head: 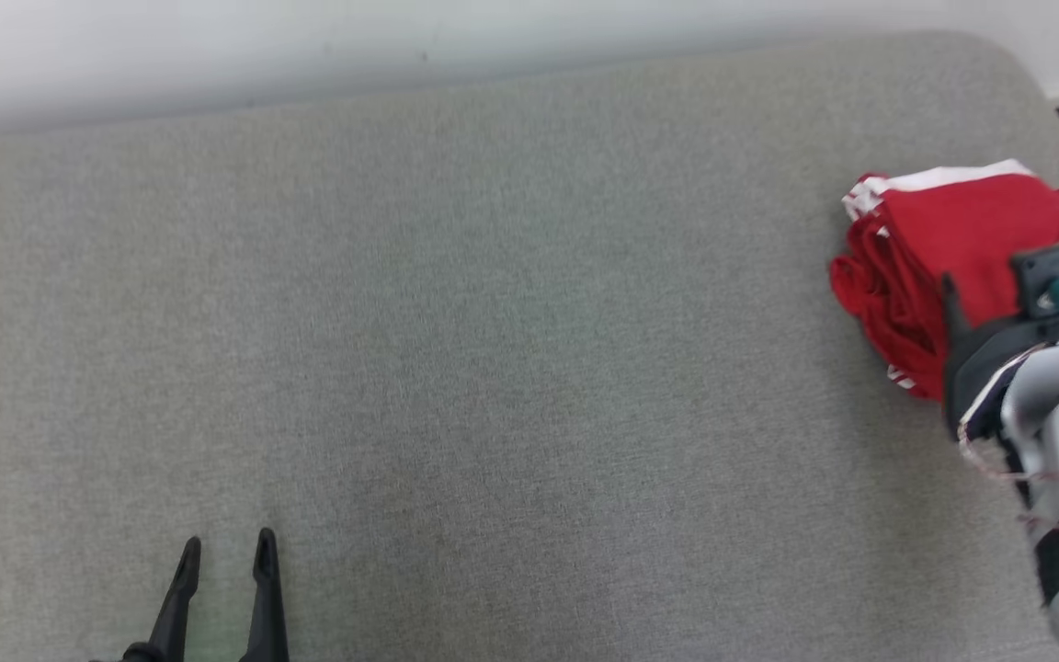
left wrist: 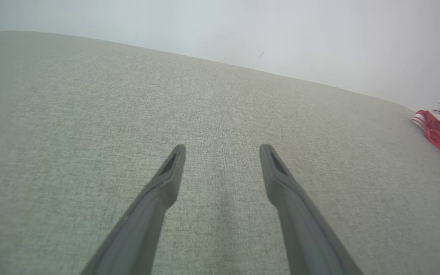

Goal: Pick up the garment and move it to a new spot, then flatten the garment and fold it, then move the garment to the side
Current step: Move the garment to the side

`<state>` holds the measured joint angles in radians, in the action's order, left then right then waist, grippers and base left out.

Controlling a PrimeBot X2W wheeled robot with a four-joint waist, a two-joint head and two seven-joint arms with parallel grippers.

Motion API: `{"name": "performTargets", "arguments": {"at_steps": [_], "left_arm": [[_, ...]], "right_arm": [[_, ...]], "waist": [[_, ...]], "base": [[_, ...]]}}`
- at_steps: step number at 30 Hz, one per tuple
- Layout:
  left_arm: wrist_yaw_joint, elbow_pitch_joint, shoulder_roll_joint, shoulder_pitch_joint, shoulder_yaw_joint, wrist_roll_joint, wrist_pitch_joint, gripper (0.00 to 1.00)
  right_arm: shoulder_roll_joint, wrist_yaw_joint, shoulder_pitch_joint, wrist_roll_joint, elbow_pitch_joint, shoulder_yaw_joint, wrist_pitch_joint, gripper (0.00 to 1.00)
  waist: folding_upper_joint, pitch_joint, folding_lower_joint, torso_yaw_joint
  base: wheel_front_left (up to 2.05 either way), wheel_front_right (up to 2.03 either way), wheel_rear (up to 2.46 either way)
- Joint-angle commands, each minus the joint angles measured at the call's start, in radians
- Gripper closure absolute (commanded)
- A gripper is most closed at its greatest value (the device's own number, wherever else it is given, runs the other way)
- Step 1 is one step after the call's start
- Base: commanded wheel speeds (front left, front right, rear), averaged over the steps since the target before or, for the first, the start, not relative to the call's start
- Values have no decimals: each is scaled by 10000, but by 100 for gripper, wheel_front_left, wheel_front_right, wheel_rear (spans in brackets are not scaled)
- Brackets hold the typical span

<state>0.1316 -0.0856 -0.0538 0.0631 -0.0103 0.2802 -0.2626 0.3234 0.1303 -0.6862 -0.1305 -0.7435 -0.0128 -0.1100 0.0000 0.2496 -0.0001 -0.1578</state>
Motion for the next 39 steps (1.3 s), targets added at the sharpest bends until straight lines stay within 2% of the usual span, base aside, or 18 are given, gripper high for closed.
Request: {"name": "performTargets", "arguments": {"at_steps": [1, 7, 16, 28, 39], "left_arm": [[-20, 66, 4, 201, -78, -99, -26, 0], [-19, 301, 20, 753, -299, -182, -26, 0], [-19, 385, 19, 1330, -508, 72, -26, 0], [-20, 6, 35, 1648, -1309, -268, -26, 0], [-19, -520, 34, 1902, -1314, -422, -26, 0]], "right_arm": [[-161, 1, 307, 141, 131, 17, 176, 0], [-1018, 1, 1624, 972, 1196, 167, 1039, 0], [-1520, 1, 3811, 2300, 2591, 839, 1717, 0], [-2416, 1, 6166, 2727, 3589, 846, 2602, 0], [-2669, 1, 6717, 2554, 3721, 1121, 2984, 0]], "waist": [[0, -745, 1, -104], [0, -1661, 1, -25], [0, -2474, 1, 158], [0, -2923, 1, 340], [0, -3150, 1, 368]], "base": [[0, 0, 0], [0, 0, 0], [0, 0, 0], [0, 0, 0], [0, 0, 0]]}}
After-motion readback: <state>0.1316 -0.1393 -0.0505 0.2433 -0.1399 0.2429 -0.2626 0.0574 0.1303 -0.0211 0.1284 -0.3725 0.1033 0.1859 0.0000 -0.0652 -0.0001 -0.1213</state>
